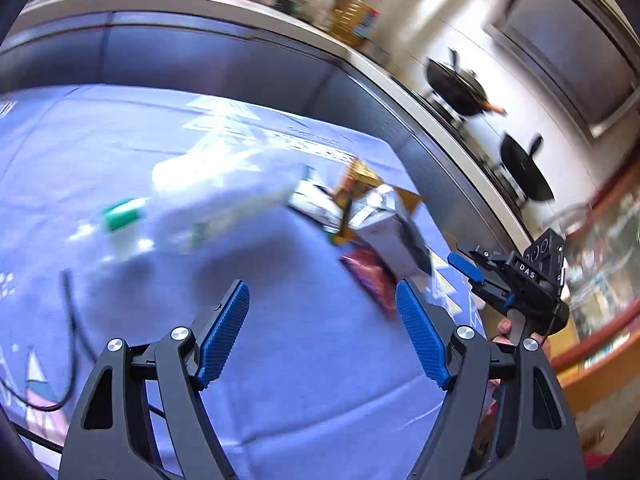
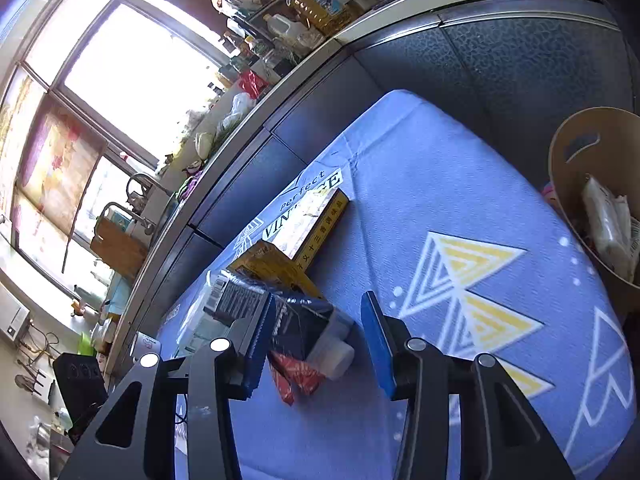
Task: Collect trash
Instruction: 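Grasp the blue milk carton with left tool while right tool grasps the pink wrapper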
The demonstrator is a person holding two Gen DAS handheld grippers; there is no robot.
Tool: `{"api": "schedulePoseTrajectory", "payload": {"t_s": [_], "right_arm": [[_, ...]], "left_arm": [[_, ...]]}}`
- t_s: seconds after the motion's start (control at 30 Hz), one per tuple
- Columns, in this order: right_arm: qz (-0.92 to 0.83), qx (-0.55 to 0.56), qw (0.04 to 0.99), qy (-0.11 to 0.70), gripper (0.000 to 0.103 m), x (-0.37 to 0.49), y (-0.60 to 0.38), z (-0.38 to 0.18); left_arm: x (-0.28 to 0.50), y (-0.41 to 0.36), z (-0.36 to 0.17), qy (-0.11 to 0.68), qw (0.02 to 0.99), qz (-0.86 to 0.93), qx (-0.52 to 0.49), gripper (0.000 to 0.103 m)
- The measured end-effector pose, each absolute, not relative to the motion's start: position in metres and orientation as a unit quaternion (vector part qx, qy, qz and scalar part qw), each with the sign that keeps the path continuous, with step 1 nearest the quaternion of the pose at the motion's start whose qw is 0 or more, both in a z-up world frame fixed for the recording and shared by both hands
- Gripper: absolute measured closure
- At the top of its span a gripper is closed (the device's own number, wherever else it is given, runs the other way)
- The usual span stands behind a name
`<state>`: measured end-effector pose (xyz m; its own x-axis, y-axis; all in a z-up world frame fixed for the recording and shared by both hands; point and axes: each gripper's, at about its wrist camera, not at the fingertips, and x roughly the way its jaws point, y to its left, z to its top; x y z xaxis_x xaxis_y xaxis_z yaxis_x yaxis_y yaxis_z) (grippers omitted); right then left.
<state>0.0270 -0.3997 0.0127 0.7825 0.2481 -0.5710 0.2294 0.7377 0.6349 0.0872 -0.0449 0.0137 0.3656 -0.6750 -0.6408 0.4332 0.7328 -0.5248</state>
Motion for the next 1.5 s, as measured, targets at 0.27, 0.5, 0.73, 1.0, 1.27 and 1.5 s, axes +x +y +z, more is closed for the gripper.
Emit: {"api": "schedulePoseTrajectory", "payload": {"t_s": [0.27,0.5,0.73,1.0,1.27,1.5], "right_arm": [[0.089,0.403,0.831,0.373,0.060,0.048,-0.356,-0.012],[0.191,0.351,0.816,0.418,0.060,0.012,-0.271,-0.015],[0.178,0.327,0.825,0.425,0.060,0.017,-0.259,-0.019],[0.056,0.156,0.896,0.411,0.059,0.022,-0.257,-0.005],[0.051,0.098,0.897,0.427,0.044,0.044,-0.253,-0.027],[0.057,0.030,0.904,0.424,0.065,0.039,-0.226,-0.030]], "left_arm": [[0.087,-0.057,-0.008,0.479,0.777,-0.374,-0.162,0.023],[0.096,-0.073,-0.023,0.498,0.757,-0.380,-0.183,0.020],[0.096,-0.072,-0.020,0.492,0.775,-0.363,-0.157,0.019],[0.090,-0.071,-0.032,0.505,0.794,-0.322,-0.105,0.019],[0.082,-0.090,-0.040,0.507,0.794,-0.333,-0.054,0.051],[0.078,-0.067,-0.038,0.505,0.799,-0.321,-0.060,0.053]]}}
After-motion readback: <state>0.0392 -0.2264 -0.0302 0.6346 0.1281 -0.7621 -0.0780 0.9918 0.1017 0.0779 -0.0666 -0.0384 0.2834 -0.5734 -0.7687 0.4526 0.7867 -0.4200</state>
